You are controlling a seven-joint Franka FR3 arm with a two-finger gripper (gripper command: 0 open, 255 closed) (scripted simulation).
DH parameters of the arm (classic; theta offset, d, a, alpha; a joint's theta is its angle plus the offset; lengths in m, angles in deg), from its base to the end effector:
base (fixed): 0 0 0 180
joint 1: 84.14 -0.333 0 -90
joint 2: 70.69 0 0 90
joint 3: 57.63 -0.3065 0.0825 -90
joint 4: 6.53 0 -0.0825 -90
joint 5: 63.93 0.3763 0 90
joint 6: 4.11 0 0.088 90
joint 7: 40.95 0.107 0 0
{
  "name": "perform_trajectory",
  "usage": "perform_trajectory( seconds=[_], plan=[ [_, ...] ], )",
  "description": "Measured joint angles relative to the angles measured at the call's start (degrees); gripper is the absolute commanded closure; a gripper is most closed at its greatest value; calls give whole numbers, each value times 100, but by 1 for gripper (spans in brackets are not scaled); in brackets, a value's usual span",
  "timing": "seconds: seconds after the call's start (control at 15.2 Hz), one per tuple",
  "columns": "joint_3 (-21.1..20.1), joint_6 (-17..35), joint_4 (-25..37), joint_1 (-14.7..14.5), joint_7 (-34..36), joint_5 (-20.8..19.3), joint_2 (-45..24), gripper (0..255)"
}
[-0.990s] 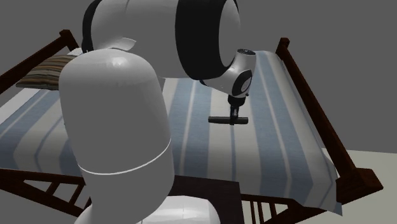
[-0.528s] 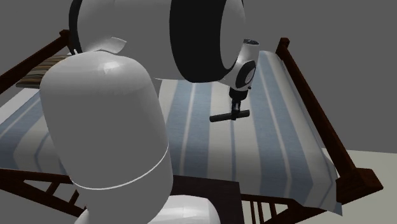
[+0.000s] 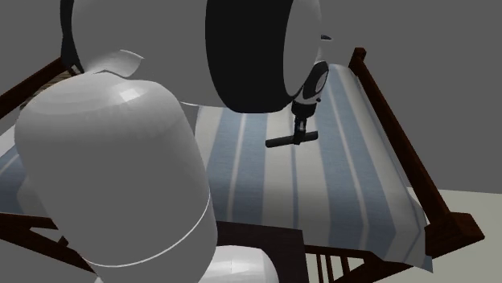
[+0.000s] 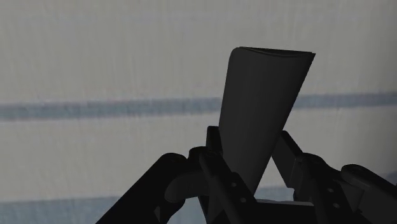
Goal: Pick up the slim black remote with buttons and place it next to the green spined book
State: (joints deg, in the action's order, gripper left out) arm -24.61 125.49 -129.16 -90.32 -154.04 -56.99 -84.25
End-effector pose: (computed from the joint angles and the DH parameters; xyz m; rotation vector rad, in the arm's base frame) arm 0.4925 -0.2423 0.3011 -2.3272 -2.0258 0.0935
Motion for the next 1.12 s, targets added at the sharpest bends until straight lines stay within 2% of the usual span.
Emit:
perform_trajectory(
  seconds=[0.59, 1.12],
  plan=[
    [-347, 91, -463, -777, 1249, -260, 449, 255],
    [-816, 63, -437, -1437, 2367, -243, 473, 255]
  ],
)
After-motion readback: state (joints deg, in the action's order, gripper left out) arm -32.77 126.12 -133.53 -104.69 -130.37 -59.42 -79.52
